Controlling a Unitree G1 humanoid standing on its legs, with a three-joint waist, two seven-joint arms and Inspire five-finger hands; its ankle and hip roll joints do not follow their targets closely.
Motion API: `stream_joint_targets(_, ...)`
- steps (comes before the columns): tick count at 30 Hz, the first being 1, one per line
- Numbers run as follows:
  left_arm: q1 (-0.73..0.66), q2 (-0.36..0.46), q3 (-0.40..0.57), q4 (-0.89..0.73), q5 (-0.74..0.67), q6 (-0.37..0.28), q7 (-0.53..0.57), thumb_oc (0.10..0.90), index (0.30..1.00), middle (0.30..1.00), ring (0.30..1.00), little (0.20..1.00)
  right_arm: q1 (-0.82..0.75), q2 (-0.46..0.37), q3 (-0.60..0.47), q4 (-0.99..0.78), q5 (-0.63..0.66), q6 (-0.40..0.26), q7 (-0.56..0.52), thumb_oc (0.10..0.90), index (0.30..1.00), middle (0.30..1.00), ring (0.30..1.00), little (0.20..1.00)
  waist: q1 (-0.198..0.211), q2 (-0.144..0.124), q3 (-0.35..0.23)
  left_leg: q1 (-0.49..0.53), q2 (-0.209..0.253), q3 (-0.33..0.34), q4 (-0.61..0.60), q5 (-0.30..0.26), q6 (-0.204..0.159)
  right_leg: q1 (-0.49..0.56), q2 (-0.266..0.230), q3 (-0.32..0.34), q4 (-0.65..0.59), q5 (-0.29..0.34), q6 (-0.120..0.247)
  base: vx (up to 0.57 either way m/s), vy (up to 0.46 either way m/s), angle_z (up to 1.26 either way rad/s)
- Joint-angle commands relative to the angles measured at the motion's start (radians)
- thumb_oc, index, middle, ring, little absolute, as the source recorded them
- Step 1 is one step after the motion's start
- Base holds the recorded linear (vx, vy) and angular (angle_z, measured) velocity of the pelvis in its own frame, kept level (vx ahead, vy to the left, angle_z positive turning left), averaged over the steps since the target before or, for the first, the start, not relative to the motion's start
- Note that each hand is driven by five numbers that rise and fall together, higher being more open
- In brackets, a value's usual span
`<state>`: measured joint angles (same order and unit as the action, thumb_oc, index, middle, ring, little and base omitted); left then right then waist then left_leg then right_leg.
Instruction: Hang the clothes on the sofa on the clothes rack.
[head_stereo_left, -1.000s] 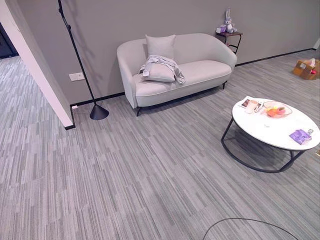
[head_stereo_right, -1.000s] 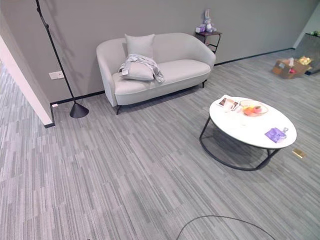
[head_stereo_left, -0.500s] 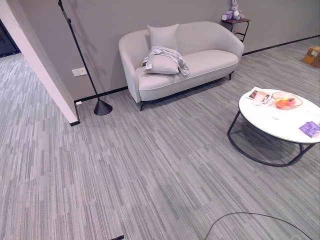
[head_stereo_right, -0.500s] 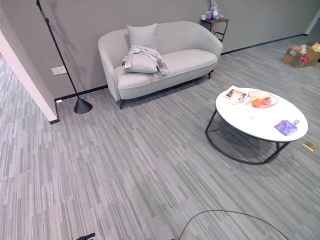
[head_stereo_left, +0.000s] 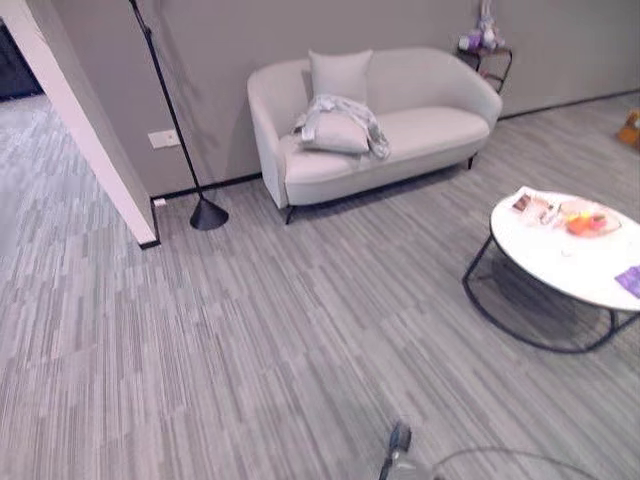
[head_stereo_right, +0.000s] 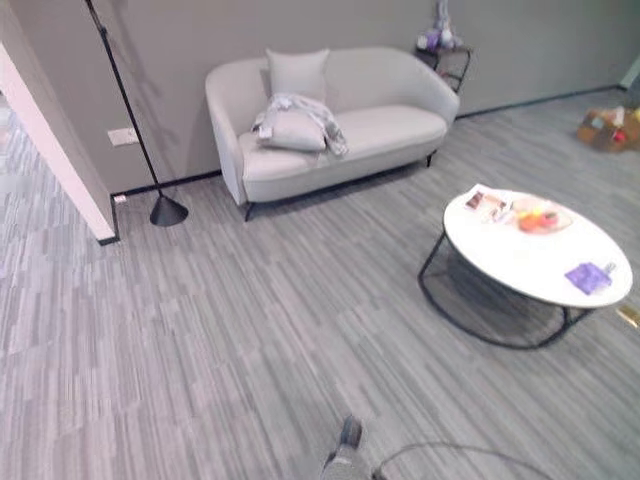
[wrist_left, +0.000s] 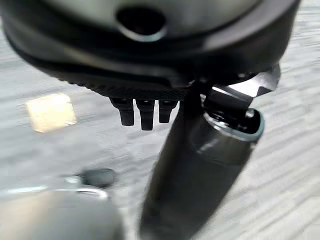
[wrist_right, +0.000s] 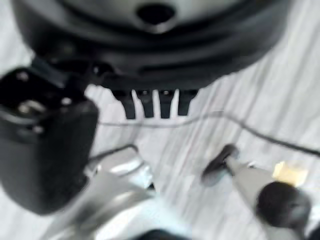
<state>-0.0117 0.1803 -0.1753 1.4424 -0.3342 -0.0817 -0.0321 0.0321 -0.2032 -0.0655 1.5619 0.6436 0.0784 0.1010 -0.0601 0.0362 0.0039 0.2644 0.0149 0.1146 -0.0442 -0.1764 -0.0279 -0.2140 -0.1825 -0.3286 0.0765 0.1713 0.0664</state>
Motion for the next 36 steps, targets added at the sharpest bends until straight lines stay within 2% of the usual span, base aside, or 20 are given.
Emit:
stream_joint_targets(1,-0.067,-0.065,-0.009,0.017,0.004,-0.026,-0.009,0.800,0.900,0.900,0.900,0.900,-0.064,-0.011,0.030,-0.017,0.048,-0.045,-0.002,0.800,0.900,0.900,0.900,0.900,0.021,0.030,0.014,0.054,0.215,-0.064,0.047,0.197,-0.136,0.044,0.015,0.010,-0.164,0.015,0.096,0.57,-0.544,0.32)
stream_joint_targets(3,-0.068,-0.057,-0.028,-0.012,0.011,-0.025,0.000,0.800,0.900,0.900,0.900,0.900,-0.086,-0.025,0.076,-0.054,0.034,-0.063,-0.009,0.800,0.900,0.900,0.900,0.900,0.040,0.000,0.025,-0.091,0.285,-0.052,0.435,0.359,-0.139,0.164,0.086,-0.019,-0.164,-0.097,0.002,0.51,-0.548,-0.45)
stream_joint_targets(5,-0.074,-0.051,-0.035,-0.026,0.012,-0.026,0.005,0.800,0.900,0.900,0.900,0.900,-0.097,-0.031,0.088,-0.066,0.026,-0.063,-0.012,0.800,0.900,0.900,0.900,0.900,0.049,-0.015,0.044,-0.143,0.300,-0.047,0.543,0.392,-0.118,0.193,0.097,-0.016,-0.164,-0.116,-0.019,0.30,-0.350,-0.33)
stream_joint_targets(6,-0.084,-0.047,-0.048,-0.047,0.005,-0.028,0.012,0.800,0.900,0.900,0.900,0.900,-0.128,-0.040,0.115,-0.075,0.011,-0.064,-0.023,0.800,0.900,0.900,0.900,0.900,0.079,-0.033,0.077,-0.217,0.316,0.005,0.631,0.352,-0.074,0.238,0.111,0.005,-0.164,-0.148,-0.036,0.28,-0.308,0.06)
stream_joint_targets(8,-0.086,-0.045,-0.047,-0.055,-0.006,-0.030,0.018,0.800,0.900,0.900,0.900,0.900,-0.136,-0.044,0.128,-0.081,0.003,-0.063,-0.027,0.800,0.900,0.900,0.900,0.900,0.100,-0.043,0.093,-0.277,0.281,0.013,0.663,0.303,-0.063,0.255,0.107,0.020,-0.164,-0.161,-0.036,0.28,-0.161,-0.04)
stream_joint_targets(9,-0.088,-0.042,-0.034,-0.061,-0.037,-0.033,0.025,0.800,0.900,0.900,0.900,0.900,-0.142,-0.035,0.155,-0.094,-0.014,-0.065,-0.032,0.800,0.900,0.900,0.900,0.900,0.147,-0.055,0.107,-0.427,0.172,0.017,0.622,0.227,-0.045,0.296,0.106,0.048,-0.164,-0.191,-0.031,0.28,-0.084,-0.27)
stream_joint_targets(11,-0.086,-0.039,-0.020,-0.056,-0.060,-0.036,0.030,0.800,0.900,0.900,0.900,0.900,-0.142,-0.028,0.167,-0.100,-0.024,-0.064,-0.026,0.800,0.900,0.900,0.900,0.900,0.163,-0.055,0.107,-0.451,0.133,0.026,0.532,0.204,-0.030,0.309,0.105,0.057,-0.164,-0.199,-0.022,0.28,0.020,-0.08)
stream_joint_targets(13,-0.077,-0.034,0.006,-0.045,-0.083,-0.035,0.035,0.800,0.900,0.900,0.900,0.900,-0.133,-0.011,0.181,-0.099,-0.045,-0.068,-0.020,0.800,0.900,0.900,0.900,0.900,0.196,-0.041,0.100,-0.474,0.070,0.066,0.229,0.252,-0.021,0.361,0.123,0.067,-0.164,-0.231,-0.008,0.42,0.093,-0.35)
stream_joint_targets(15,-0.066,-0.029,0.039,-0.026,-0.094,-0.035,0.043,0.800,0.900,0.900,0.900,0.900,-0.124,0.006,0.202,-0.100,-0.089,-0.077,-0.026,0.800,0.900,0.900,0.900,0.900,0.231,-0.033,0.092,-0.501,0.030,0.068,0.049,0.323,-0.029,0.414,0.145,0.078,-0.164,-0.277,-0.011,0.42,0.058,-0.05)
stream_joint_targets(20,-0.020,-0.020,0.124,0.034,-0.150,-0.025,0.059,0.800,0.900,0.900,0.900,0.900,-0.112,0.062,0.274,-0.148,-0.208,-0.087,-0.051,0.800,0.900,0.900,0.900,0.900,0.277,-0.056,0.068,-0.489,-0.014,-0.003,0.054,0.352,-0.013,0.525,0.152,0.109,-0.145,-0.316,-0.021,0.44,0.059,-0.46)
stream_joint_targets(23,-0.008,-0.011,0.144,0.022,-0.135,-0.024,0.066,0.800,0.900,0.900,0.900,0.900,-0.103,0.084,0.319,-0.166,-0.295,-0.084,-0.048,0.800,0.900,0.900,0.900,0.900,0.288,-0.092,0.020,-0.387,-0.047,0.031,0.010,0.312,0.032,0.505,0.091,0.076,0.059,-0.301,0.040,0.43,0.133,-0.39)
stream_joint_targets(24,-0.007,-0.011,0.144,0.022,-0.135,-0.024,0.066,0.800,0.900,0.900,0.900,0.900,-0.102,0.084,0.319,-0.166,-0.295,-0.084,-0.048,0.800,0.900,0.900,0.900,0.900,0.288,-0.093,0.019,-0.387,-0.047,0.031,0.009,0.312,0.032,0.503,0.089,0.077,0.062,-0.303,0.041,0.46,0.233,-0.26)
stream_joint_targets(26,-0.025,-0.010,0.074,-0.016,-0.053,-0.030,0.066,0.800,0.900,0.900,0.900,0.900,-0.127,0.073,0.338,-0.181,-0.356,-0.084,-0.058,0.800,0.900,0.900,0.900,0.900,0.263,-0.081,0.033,-0.295,-0.084,0.038,-0.030,0.257,0.079,0.387,0.001,0.021,0.386,-0.151,0.118,0.29,0.217,-0.13)
stream_joint_targets(27,-0.026,-0.010,0.074,-0.016,-0.053,-0.030,0.066,0.800,0.900,0.900,0.900,0.900,-0.127,0.073,0.338,-0.181,-0.356,-0.084,-0.058,0.800,0.900,0.900,0.900,0.900,0.264,-0.078,0.031,-0.297,-0.081,0.039,-0.031,0.258,0.079,0.385,0.004,0.022,0.383,-0.147,0.117,0.26,0.215,0.13)
stream_joint_targets(28,-0.043,-0.005,0.023,-0.029,-0.012,-0.026,0.065,0.800,0.900,0.900,0.900,0.900,-0.145,0.073,0.341,-0.196,-0.348,-0.083,-0.062,0.800,0.900,0.900,0.900,0.900,0.229,-0.057,0.048,-0.231,-0.084,0.039,-0.043,0.215,0.102,0.328,-0.058,-0.031,0.560,-0.062,0.136,0.29,0.206,0.26)
stream_joint_targets(29,-0.048,0.002,0.015,-0.028,-0.011,-0.019,0.063,0.800,0.900,0.900,0.900,0.900,-0.144,0.077,0.337,-0.208,-0.345,-0.086,-0.063,0.800,0.900,0.900,0.900,0.900,0.216,-0.042,0.052,-0.204,-0.076,0.038,-0.043,0.187,0.107,0.298,-0.089,-0.066,0.624,-0.062,0.128,0.29,0.205,0.46)
stream_joint_targets(32,-0.053,0.005,0.018,-0.028,-0.020,-0.021,0.066,0.800,0.900,0.900,0.900,0.900,-0.140,0.085,0.340,-0.225,-0.333,-0.090,-0.069,0.800,0.900,0.900,0.900,0.900,0.197,-0.039,0.068,-0.166,-0.078,0.024,-0.043,0.161,0.107,0.239,-0.140,-0.102,0.648,-0.102,0.112,0.28,0.018,0.32)
stream_joint_targets(33,-0.062,0.003,0.015,-0.024,-0.016,-0.023,0.068,0.800,0.900,0.900,0.900,0.900,-0.134,0.091,0.348,-0.259,-0.327,-0.094,-0.065,0.800,0.900,0.900,0.900,0.900,0.176,-0.026,0.084,-0.129,-0.060,0.013,-0.043,0.134,0.088,0.195,-0.152,-0.133,0.518,-0.143,0.081,0.28,-0.146,0.22)
stream_joint_targets(35,-0.067,-0.005,-0.002,-0.018,0.017,-0.023,0.063,0.800,0.900,0.900,0.900,0.900,-0.139,0.090,0.360,-0.288,-0.332,-0.094,-0.064,0.800,0.900,0.900,0.900,0.900,0.164,-0.027,0.095,-0.111,-0.049,0.016,-0.043,0.112,0.060,0.179,-0.165,-0.143,0.287,-0.142,0.075,0.26,-0.196,0.35)
stream_joint_targets(36,-0.068,-0.006,-0.002,-0.018,0.017,-0.023,0.063,0.800,0.900,0.900,0.900,0.900,-0.139,0.089,0.360,-0.288,-0.332,-0.094,-0.064,0.800,0.900,0.900,0.900,0.900,0.164,-0.024,0.097,-0.108,-0.045,0.016,-0.043,0.112,0.059,0.185,-0.160,-0.145,0.280,-0.139,0.074,0.30,-0.289,0.40)
